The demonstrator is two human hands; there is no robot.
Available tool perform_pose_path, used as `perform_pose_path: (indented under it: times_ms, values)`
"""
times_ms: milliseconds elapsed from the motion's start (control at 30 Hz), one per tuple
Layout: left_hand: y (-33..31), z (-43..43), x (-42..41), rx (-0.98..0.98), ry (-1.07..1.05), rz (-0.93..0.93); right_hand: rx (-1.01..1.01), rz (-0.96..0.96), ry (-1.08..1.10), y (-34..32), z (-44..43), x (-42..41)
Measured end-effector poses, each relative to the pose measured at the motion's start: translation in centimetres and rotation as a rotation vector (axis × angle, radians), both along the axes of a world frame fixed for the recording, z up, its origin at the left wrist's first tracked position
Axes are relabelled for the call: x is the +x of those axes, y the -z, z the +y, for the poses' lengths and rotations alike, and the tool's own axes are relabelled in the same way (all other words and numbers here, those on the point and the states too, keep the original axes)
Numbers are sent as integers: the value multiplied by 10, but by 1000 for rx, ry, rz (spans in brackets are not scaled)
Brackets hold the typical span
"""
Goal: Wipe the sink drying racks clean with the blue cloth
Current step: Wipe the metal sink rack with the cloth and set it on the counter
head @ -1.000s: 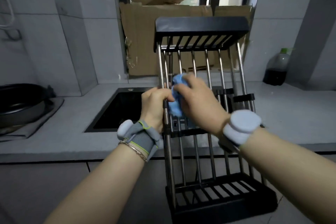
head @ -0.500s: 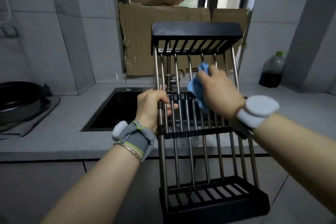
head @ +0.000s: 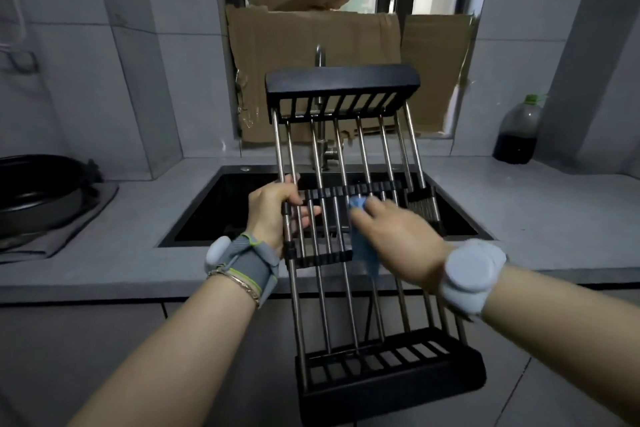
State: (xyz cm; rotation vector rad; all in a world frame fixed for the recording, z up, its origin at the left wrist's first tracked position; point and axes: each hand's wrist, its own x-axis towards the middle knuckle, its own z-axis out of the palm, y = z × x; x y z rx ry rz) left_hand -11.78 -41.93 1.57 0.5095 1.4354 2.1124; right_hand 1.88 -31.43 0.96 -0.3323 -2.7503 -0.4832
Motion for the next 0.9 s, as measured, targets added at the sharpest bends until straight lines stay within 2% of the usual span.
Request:
perform_pose_path:
  times_ms: [100, 200, 300, 400, 533, 600, 633, 700, 833, 900]
  values:
    - [-5, 1, 4, 21, 49, -20, -69, 277, 152, -32, 16, -16]
    - [-7, 2, 10, 40, 32, 24, -85, 336, 311, -42, 17, -27]
    - [-10, 1, 5, 57, -47, 46, -81, 221, 335, -19, 6, -26]
    - [-13, -1, -7, 53, -57, 15, 32, 102, 239, 23, -8, -15]
    - [-11, -2, -20, 56, -101, -21, 68, -116, 173, 50, -25, 4]
    - [-9, -2, -20, 45, -84, -7, 40, -244, 115, 51, -29, 8]
    - [-8, -1, -20, 45, -78, -5, -60, -252, 104, 42, -29, 9]
    - [-7, 1, -16, 57, -84, -20, -219, -114, 134, 15, -26, 5]
    - [-6, 4, -9, 60, -13, -40, -248, 417, 106, -31, -5, -11]
    - [-7, 6, -5, 57, -8, -24, -225, 424, 192, -35, 6, -21]
